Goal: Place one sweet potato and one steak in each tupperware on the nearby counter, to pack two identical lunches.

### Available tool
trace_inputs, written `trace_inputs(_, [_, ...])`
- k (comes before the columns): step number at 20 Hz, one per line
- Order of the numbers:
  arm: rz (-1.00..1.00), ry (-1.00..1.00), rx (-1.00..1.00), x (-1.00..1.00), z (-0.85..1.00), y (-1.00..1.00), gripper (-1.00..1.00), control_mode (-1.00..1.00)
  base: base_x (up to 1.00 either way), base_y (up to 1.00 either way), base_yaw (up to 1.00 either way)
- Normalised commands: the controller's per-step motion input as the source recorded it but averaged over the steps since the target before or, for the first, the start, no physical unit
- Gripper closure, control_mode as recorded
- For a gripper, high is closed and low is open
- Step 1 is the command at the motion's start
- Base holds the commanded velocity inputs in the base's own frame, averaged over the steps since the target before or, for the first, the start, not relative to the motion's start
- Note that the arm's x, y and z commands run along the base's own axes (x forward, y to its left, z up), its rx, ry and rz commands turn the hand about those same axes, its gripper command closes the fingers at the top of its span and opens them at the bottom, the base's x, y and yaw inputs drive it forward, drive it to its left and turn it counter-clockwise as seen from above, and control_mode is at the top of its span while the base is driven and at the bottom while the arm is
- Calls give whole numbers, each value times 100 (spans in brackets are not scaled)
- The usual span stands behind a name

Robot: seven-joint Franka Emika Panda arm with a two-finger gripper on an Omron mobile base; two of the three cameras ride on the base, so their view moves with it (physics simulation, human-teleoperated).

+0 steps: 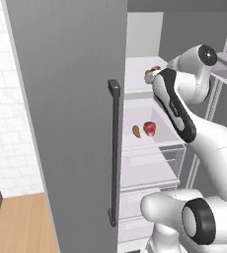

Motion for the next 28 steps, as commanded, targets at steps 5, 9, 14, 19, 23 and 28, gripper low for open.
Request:
trace_inputs(5, [-5,-19,0,-100,-1,-2,100,-100,0,0,0])
trace_inputs(9, [-1,-15,0,-100,-3,-1,100,-100,0,0,0])
trace_inputs(14, [-3,-2,0,-100,0,0,100,-100,0,0,0])
trace_inputs(19, [0,2,0,-100,6,0,100,-100,0,0,0])
trace_inputs(23, [-1,19,0,-100,9,0,100,-100,0,0,0])
trace_inputs(28, [-2,26,-7,-100,-6,9,100,-100,0,0,0])
